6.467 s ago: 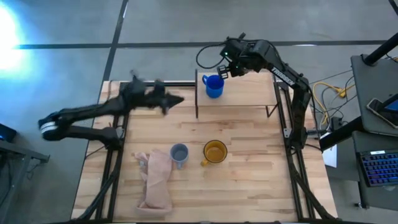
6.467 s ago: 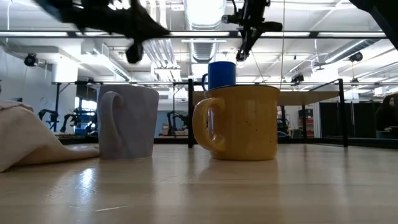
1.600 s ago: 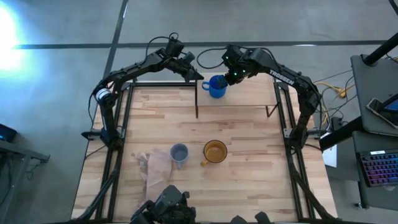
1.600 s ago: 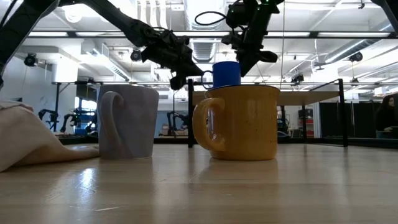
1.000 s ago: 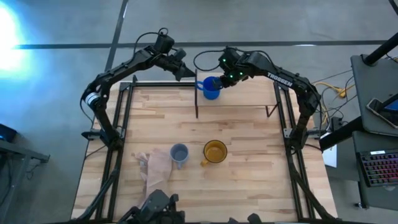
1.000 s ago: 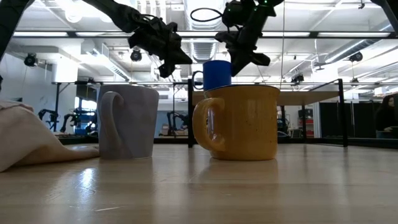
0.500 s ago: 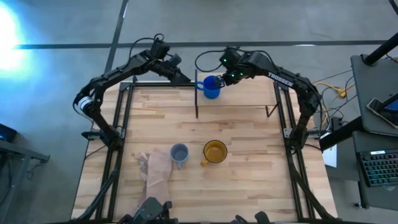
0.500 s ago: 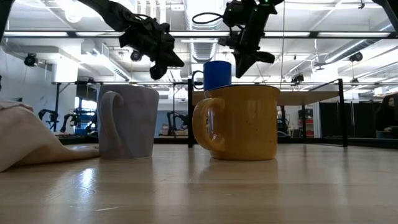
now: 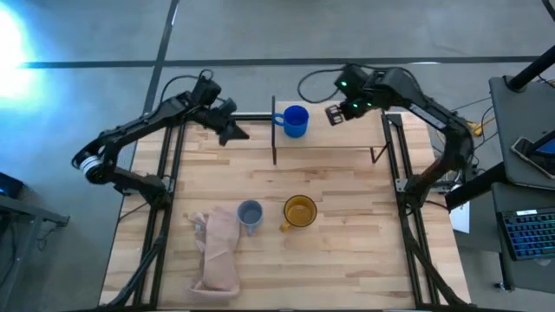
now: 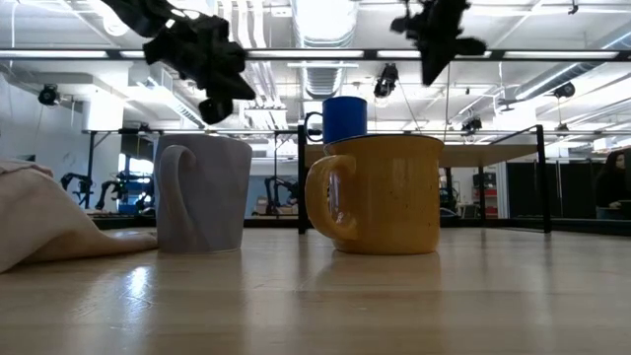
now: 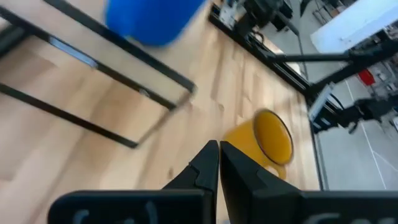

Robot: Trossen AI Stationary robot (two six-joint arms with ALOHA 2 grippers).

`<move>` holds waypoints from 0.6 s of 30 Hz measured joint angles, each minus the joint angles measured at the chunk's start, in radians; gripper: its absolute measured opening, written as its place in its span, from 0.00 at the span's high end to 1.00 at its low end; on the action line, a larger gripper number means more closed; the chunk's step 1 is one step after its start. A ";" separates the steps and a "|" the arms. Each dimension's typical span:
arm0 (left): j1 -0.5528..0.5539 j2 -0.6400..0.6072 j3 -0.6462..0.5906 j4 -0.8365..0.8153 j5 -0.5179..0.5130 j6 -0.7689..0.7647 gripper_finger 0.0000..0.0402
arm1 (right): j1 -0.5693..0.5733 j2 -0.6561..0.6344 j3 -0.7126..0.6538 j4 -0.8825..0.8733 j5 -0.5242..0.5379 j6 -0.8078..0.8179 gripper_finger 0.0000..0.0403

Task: Stack small to large cups/mugs on shelf
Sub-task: Put the light blue mug on the shelf

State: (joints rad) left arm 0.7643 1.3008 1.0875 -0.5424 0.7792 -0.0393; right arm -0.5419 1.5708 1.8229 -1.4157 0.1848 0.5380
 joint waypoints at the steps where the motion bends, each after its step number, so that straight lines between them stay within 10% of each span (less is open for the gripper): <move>1: -0.008 -0.022 -0.022 0.023 0.001 0.001 1.00 | 0.008 -0.021 -0.004 -0.011 0.000 0.006 0.97; 13: -0.059 -0.083 -0.079 0.161 0.079 -0.224 1.00 | 0.130 -0.207 -0.210 -0.026 0.019 0.130 0.73; 18: -0.147 -0.084 -0.078 0.048 -0.105 -0.245 1.00 | 0.178 -0.286 -0.333 -0.027 0.034 0.203 0.62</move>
State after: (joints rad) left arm 0.6175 1.2167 1.0093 -0.4941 0.6739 -0.2847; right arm -0.3638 1.2843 1.4896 -1.4431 0.2189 0.7414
